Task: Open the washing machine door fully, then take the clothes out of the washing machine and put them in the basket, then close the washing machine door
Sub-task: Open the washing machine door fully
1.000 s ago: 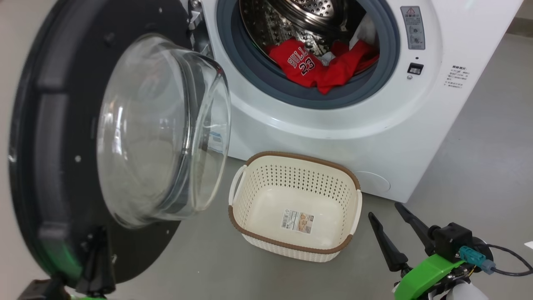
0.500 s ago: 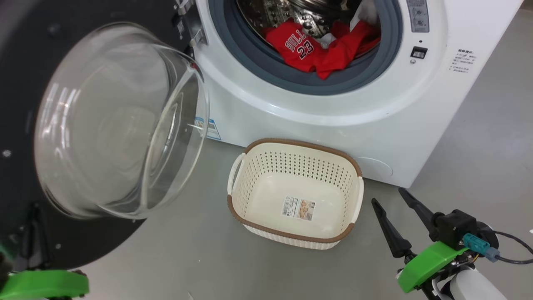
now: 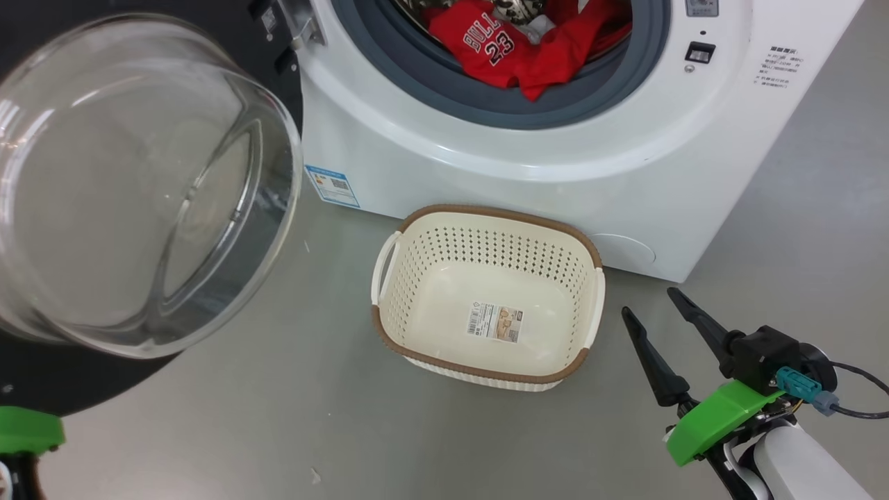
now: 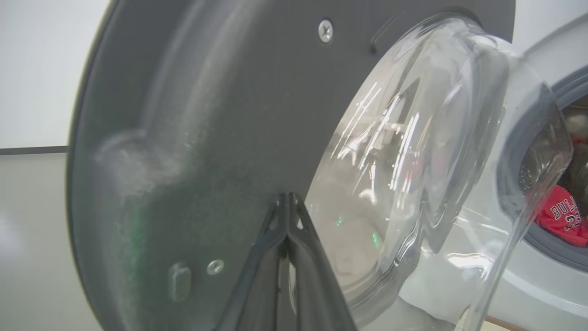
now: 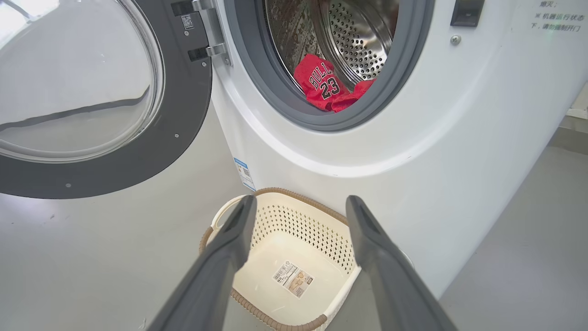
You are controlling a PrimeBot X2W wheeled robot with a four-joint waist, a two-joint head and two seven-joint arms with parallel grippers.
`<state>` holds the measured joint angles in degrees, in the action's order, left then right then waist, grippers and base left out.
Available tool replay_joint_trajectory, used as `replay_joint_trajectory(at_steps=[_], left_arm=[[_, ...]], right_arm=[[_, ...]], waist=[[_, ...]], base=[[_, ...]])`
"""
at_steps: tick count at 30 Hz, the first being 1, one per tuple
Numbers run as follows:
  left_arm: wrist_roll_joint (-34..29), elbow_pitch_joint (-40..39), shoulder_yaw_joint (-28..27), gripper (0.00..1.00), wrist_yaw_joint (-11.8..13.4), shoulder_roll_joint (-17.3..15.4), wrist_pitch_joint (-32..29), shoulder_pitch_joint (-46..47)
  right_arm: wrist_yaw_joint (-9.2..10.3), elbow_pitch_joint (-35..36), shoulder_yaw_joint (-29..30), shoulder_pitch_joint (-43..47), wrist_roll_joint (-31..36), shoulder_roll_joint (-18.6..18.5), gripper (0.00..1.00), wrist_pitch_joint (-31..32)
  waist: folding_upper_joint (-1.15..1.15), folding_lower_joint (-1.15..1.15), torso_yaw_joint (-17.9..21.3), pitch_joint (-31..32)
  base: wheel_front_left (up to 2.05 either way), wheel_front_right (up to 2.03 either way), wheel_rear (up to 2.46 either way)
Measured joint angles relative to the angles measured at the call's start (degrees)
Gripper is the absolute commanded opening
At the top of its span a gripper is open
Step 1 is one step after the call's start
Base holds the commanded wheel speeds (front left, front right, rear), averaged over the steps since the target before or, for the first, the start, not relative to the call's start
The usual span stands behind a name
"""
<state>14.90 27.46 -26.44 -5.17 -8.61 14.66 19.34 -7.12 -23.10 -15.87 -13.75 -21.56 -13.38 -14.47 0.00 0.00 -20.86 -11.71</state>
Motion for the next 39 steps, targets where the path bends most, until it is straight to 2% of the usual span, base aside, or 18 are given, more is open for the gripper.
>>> replay_joint_trajectory(at_steps=[9,23,32,39], left_arm=[[-2.8,5.0,-5.0,0.00,-1.0,-1.5,0.0,4.7],[-6.2,10.2,-8.8,0.00,-2.0,-3.4,0.0,8.3],[-6.8,12.3,-8.9,0.00,-2.4,-3.7,0.0,8.9],[-4.0,11.5,-5.5,0.00,-2.4,-3.7,0.0,6.2]], right_arm=[[0.00,-0.4,-0.3,-1.5,0.0,-0.7,1.00,0.0],[0.00,-0.8,-1.6,-2.0,0.0,-0.9,1.00,0.0],[0.00,-0.8,-1.8,-2.0,-0.1,-0.8,1.00,0.0],[0.00,-0.9,-1.9,-1.7,-0.2,-0.6,1.00,0.0]], waist=[[0.00,0.00,0.8,-1.7],[0.00,0.00,1.6,-1.9],[0.00,0.00,1.4,-0.1],[0.00,0.00,1.0,2.1]], base=[[0.00,0.00,0.00],[0.00,0.00,0.00],[0.00,0.00,0.00],[0.00,0.00,0.00]])
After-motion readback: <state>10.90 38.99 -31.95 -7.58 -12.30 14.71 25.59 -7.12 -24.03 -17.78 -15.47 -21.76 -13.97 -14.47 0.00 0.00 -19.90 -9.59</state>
